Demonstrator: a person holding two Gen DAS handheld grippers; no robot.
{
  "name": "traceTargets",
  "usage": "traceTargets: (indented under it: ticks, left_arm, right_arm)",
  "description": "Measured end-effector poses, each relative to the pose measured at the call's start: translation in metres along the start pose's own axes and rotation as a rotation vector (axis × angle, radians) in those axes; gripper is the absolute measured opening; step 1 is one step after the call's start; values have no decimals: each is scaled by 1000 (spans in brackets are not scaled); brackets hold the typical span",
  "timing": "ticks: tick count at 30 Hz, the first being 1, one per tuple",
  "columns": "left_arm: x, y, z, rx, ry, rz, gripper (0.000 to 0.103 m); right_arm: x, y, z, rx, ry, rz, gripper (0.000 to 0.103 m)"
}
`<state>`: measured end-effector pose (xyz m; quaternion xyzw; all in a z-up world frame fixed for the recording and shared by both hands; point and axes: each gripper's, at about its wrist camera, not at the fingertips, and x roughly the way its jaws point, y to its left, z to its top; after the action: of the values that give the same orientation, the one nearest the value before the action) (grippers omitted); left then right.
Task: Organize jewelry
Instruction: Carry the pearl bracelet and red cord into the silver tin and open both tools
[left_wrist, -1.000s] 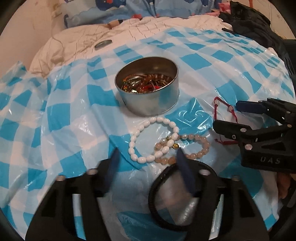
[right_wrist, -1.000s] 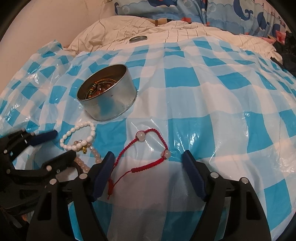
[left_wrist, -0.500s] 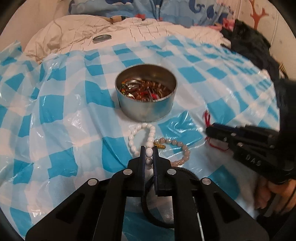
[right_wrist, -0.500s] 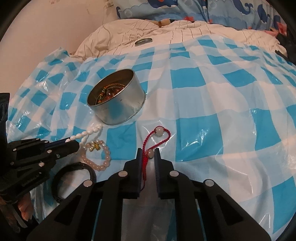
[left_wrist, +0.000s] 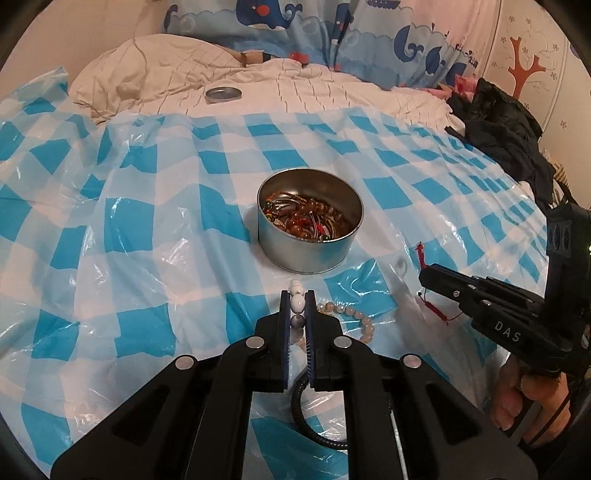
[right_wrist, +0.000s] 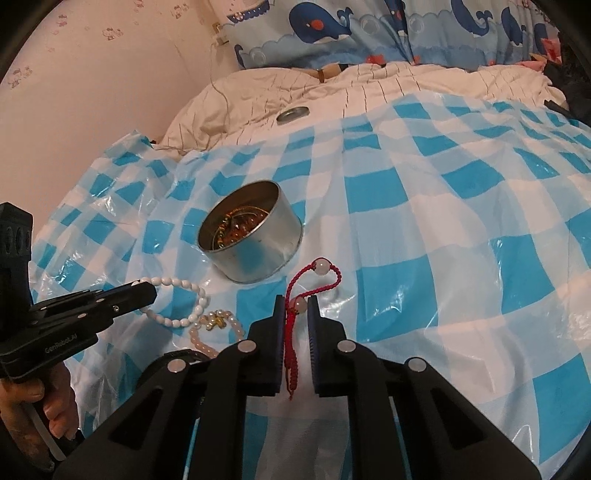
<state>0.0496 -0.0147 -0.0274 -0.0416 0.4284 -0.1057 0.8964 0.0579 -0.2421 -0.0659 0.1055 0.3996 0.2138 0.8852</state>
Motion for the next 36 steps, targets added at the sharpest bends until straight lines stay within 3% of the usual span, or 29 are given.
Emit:
traceTargets:
  ticks: [12,18,25,28,31,33,36]
  left_arm:
    - [-17,-6,10,1,-64,-32,6]
    - [-22,-11,35,-21,-113,-94,6]
    - [9,-16,71,-67,-115,-196,7]
    - [37,-1,73,-133,-74,-135,8]
    - [44,16,71,-206,-57,-69,30]
    - [35,25,70,-238,-79,-78,43]
    - [18,32,64,-235,-103,-29,53]
  right_arm:
    - [-5,5,1,-6,-26,38,12]
    - [-8,7,3,-7,-44,52,12]
    - [-13,7,7,-18,-77,51,12]
    - [-14,17,11,-65,-96,27,12]
    - [-9,27,19,-98,-95,30,12]
    - [-3,35,29,-119,-93,40,12]
    - [12,52,49,-163,-100,48,12]
